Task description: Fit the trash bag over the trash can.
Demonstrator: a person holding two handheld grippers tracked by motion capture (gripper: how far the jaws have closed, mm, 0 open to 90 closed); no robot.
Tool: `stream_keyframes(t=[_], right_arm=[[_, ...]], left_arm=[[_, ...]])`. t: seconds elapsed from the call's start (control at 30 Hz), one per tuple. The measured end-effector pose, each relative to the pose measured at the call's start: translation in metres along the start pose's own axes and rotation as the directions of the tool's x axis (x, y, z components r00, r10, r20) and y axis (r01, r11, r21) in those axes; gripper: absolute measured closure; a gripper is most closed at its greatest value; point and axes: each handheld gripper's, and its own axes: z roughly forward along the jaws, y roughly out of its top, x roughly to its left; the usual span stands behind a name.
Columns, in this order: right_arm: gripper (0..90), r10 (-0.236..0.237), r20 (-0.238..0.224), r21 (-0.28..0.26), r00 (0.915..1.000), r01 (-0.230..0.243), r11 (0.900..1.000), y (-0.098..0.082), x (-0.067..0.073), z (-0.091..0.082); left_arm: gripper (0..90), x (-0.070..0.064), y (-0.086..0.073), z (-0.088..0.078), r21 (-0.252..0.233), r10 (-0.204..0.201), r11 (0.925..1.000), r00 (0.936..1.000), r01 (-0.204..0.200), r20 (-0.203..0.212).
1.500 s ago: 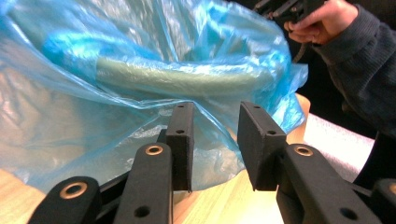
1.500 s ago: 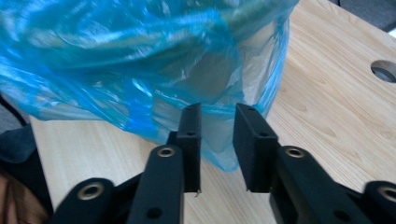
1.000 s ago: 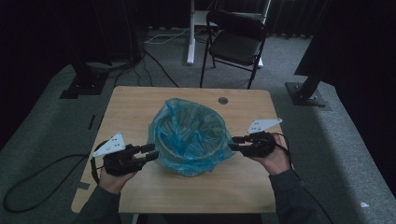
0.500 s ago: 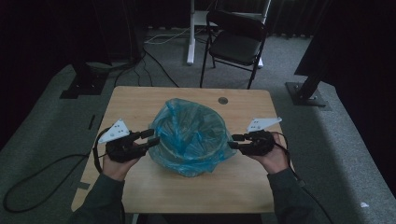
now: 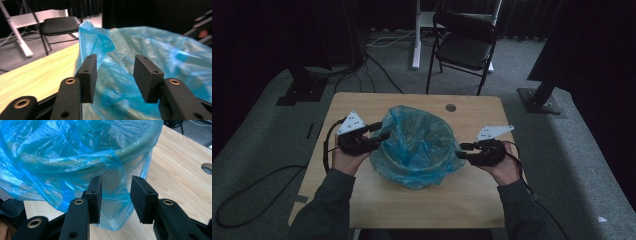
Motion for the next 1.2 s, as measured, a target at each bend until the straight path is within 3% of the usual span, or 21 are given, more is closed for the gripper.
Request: stream_keyframes(t=[0.4, 0.6, 0.73, 0.93, 1.2], right_arm=[[58.1, -0.003, 0.004, 0.000, 1.0000, 0.003, 1.000, 0.003, 0.000, 0.002], [56.6, -0.003, 0.007, 0.001, 1.0000, 0.003, 1.000, 0.003, -0.001, 0.002], [55.6, 0.005, 0.015, 0.005, 0.9999, -0.005, 1.000, 0.002, -0.004, 0.003], [55.4, 0.013, 0.012, 0.009, 0.9998, -0.013, 1.000, 0.000, -0.006, 0.006], [55.7, 0.014, -0.007, 0.033, 0.9999, -0.014, 0.999, -0.004, -0.005, 0.016]], left_arm=[[52.0, 0.024, 0.016, 0.036, 0.073, -0.021, 0.9969, 0.9950, 0.029, -0.098], [63.2, 0.038, 0.017, 0.048, 0.078, -0.079, 0.9929, 0.9878, 0.090, -0.134], [75.3, 0.048, 0.013, 0.054, 0.094, -0.113, 0.9874, 0.9828, 0.127, -0.146], [88.3, 0.056, 0.006, 0.062, 0.127, -0.133, 0.9803, 0.9809, 0.151, -0.142], [89.2, 0.062, -0.022, 0.074, 0.190, -0.178, 0.9608, 0.9747, 0.202, -0.135]])
